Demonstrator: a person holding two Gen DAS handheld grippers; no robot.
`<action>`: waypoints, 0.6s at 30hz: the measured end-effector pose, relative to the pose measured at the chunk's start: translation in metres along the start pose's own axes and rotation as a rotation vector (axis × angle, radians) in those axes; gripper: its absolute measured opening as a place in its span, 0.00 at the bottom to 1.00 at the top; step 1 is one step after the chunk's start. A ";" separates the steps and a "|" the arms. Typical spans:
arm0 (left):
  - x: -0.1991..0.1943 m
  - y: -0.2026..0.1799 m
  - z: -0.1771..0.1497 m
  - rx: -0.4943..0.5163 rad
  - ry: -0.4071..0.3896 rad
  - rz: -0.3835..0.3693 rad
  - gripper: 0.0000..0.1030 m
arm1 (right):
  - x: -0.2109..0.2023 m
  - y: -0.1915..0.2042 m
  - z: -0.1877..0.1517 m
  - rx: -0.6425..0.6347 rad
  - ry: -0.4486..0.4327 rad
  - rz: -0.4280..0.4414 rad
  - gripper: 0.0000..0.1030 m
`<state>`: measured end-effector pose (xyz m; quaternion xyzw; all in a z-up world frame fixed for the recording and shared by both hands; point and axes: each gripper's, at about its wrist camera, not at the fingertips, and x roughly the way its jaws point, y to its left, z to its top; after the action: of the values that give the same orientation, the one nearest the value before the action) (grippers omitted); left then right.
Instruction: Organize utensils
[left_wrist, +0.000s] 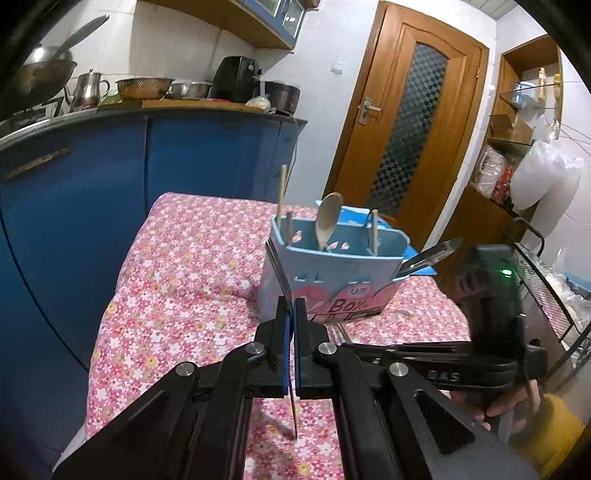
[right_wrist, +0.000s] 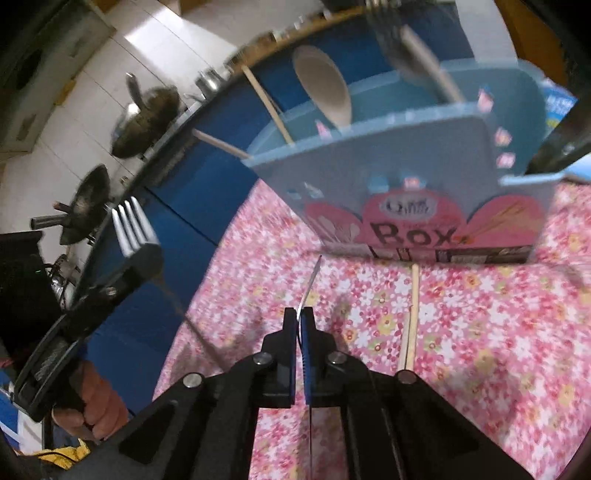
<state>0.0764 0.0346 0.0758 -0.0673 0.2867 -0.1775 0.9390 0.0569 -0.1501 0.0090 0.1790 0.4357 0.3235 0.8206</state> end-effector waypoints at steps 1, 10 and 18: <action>-0.002 -0.002 0.001 0.002 -0.006 -0.005 0.00 | -0.007 0.003 -0.001 -0.006 -0.023 -0.001 0.04; -0.015 -0.027 0.009 0.047 -0.052 -0.049 0.00 | -0.071 0.016 -0.016 -0.029 -0.255 -0.059 0.03; -0.010 -0.035 0.022 0.049 -0.062 -0.052 0.00 | -0.116 0.021 -0.012 -0.092 -0.423 -0.099 0.03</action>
<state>0.0703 0.0062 0.1071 -0.0572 0.2513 -0.2066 0.9439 -0.0081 -0.2147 0.0839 0.1837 0.2469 0.2574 0.9160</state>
